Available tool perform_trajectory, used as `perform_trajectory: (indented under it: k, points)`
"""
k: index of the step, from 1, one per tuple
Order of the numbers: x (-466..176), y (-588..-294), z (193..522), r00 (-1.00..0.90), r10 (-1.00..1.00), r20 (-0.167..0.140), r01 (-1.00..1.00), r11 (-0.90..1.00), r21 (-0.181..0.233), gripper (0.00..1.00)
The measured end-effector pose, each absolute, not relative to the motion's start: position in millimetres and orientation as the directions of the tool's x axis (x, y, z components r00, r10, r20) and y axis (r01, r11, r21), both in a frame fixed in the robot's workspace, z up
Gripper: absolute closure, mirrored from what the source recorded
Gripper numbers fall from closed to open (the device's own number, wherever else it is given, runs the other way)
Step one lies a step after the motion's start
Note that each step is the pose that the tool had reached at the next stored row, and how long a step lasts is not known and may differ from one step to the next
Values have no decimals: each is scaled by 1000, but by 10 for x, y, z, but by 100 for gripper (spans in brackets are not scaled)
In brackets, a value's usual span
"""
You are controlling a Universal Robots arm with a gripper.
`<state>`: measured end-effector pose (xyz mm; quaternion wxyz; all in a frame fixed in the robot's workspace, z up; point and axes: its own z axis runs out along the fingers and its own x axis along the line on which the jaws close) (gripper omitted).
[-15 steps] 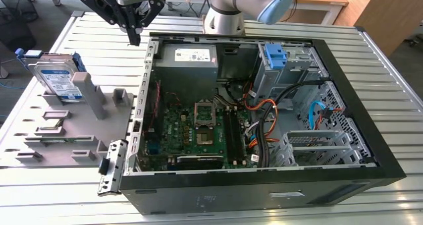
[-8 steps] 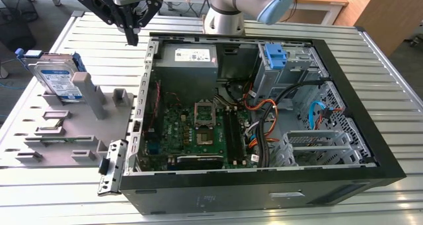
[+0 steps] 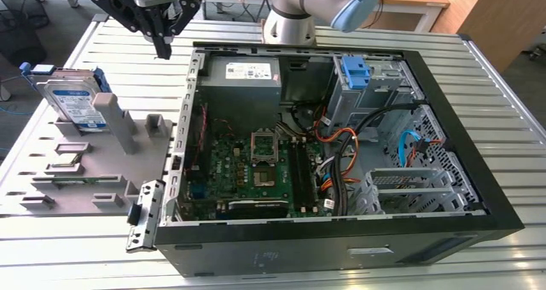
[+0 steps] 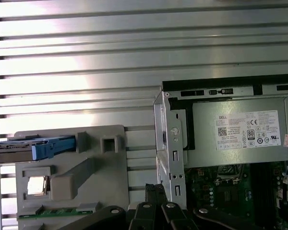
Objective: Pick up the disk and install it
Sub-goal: 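Reach for the disk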
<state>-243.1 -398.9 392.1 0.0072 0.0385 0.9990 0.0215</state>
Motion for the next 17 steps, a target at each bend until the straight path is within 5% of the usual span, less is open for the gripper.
perform_trajectory:
  k: [17]
  points:
    - [-2778,-3988,3898,-997,77,-15,76,996,44,89]
